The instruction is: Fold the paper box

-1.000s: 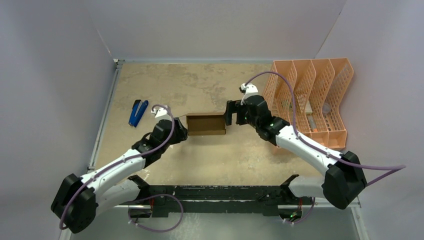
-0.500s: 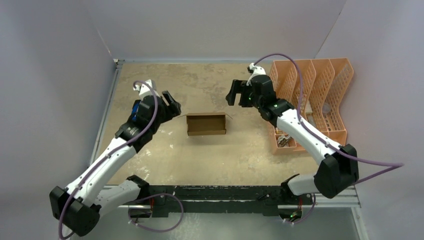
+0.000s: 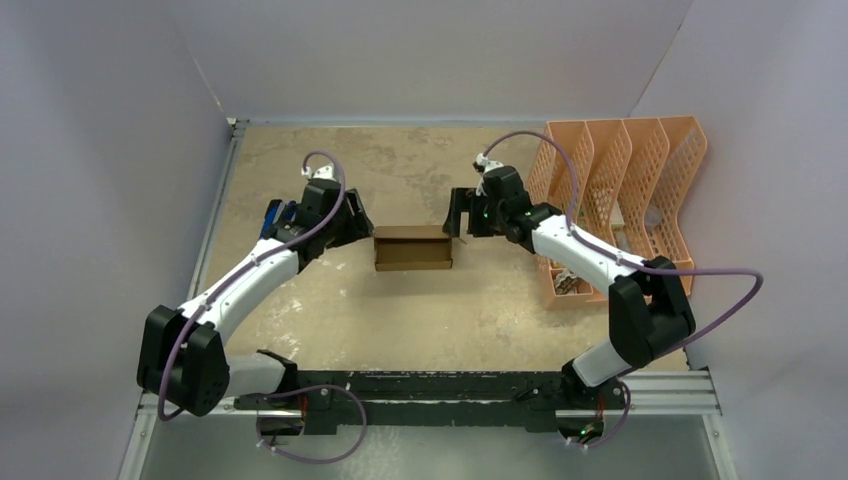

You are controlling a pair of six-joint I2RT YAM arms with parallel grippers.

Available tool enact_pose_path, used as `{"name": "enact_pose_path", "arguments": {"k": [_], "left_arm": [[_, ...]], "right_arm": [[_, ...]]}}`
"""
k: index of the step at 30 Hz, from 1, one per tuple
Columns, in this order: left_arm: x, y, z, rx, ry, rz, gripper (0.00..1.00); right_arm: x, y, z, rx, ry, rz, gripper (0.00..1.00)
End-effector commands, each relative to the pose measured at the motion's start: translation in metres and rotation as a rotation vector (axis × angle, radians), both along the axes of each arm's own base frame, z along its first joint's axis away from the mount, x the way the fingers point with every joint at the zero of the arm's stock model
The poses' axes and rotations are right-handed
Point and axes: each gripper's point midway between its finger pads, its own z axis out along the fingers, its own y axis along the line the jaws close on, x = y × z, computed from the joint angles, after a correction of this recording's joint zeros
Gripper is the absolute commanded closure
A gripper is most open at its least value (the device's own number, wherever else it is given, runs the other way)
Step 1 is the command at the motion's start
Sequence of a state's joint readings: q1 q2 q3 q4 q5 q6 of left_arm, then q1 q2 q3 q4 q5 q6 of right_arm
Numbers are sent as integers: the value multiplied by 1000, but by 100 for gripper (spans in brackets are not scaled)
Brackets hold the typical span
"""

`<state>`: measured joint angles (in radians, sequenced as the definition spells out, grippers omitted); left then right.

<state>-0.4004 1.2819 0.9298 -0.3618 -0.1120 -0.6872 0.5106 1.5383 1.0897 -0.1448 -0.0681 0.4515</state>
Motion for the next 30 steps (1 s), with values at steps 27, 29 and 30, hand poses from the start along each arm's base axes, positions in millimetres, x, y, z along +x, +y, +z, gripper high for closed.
{"name": "enact_pose_path", "arguments": {"k": [27,29,30], "left_arm": [[-30,-2,-40,-149,-22,36,43],[-26,-8,-38,-180,-28,32,43],[-24,-12,-39,-195,-28,21,43]], "right_arm": [[-21,3,-79,-44,31,146,16],[-18,5,-76,-44,25,150,16],[-16,7,-74,-42,19,153,16]]}}
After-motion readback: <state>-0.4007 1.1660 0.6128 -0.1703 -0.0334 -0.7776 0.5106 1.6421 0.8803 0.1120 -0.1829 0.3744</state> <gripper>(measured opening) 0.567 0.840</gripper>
